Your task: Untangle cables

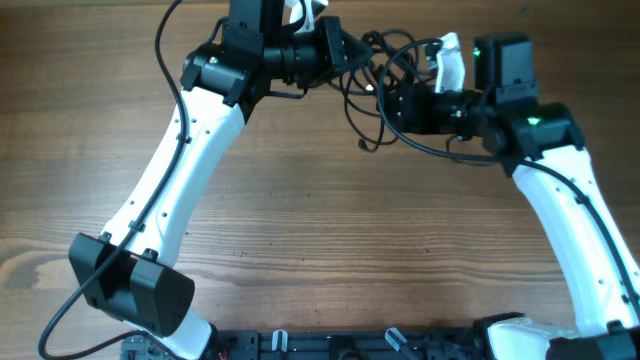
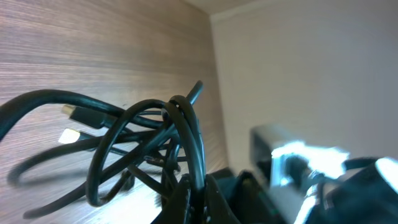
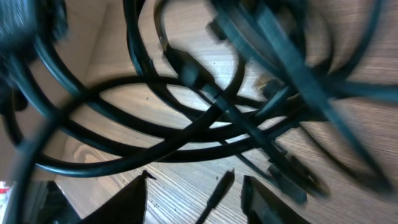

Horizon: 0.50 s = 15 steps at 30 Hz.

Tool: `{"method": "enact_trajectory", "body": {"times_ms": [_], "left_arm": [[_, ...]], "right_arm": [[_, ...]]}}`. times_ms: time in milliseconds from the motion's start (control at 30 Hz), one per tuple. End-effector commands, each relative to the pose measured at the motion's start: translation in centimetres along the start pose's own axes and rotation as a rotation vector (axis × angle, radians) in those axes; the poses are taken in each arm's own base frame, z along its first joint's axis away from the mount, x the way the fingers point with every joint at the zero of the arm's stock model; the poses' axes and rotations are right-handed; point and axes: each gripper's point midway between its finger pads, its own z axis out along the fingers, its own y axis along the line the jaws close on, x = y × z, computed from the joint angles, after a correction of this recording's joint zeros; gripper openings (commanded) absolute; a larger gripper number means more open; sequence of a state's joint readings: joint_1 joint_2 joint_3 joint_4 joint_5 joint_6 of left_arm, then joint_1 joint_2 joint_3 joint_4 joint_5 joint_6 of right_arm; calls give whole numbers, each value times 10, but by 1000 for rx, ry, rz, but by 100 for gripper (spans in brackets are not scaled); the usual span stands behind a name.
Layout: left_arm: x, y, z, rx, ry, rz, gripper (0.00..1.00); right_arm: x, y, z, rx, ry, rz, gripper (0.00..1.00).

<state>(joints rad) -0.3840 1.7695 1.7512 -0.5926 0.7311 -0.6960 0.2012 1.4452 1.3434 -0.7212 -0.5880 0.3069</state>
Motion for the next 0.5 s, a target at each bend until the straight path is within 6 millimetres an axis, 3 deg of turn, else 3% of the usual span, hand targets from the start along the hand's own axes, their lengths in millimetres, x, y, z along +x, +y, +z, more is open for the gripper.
{"method": "enact_trajectory", "body": {"times_ms": [0, 67, 167, 233, 300, 467], "left_arm": [[3, 14, -5, -60, 13, 219, 4], [6, 15, -5, -63, 25, 288, 4], [14, 7, -5, -9, 62, 325, 4], [22, 7, -6, 6, 99, 316, 4], [32, 16, -7, -20, 137, 269, 4], [52, 29, -12, -71, 212, 151, 4]], "right_arm": [[-19, 31, -51, -64, -132, -92, 56], [-28, 38, -69, -42, -207, -132, 59], [-38, 27, -67, 28, -243, -259, 59], [-37, 11, -54, 96, -198, -475, 58], [-35, -5, -39, 130, -146, -563, 58], [-28, -33, 0, 125, -47, -577, 54]]}}
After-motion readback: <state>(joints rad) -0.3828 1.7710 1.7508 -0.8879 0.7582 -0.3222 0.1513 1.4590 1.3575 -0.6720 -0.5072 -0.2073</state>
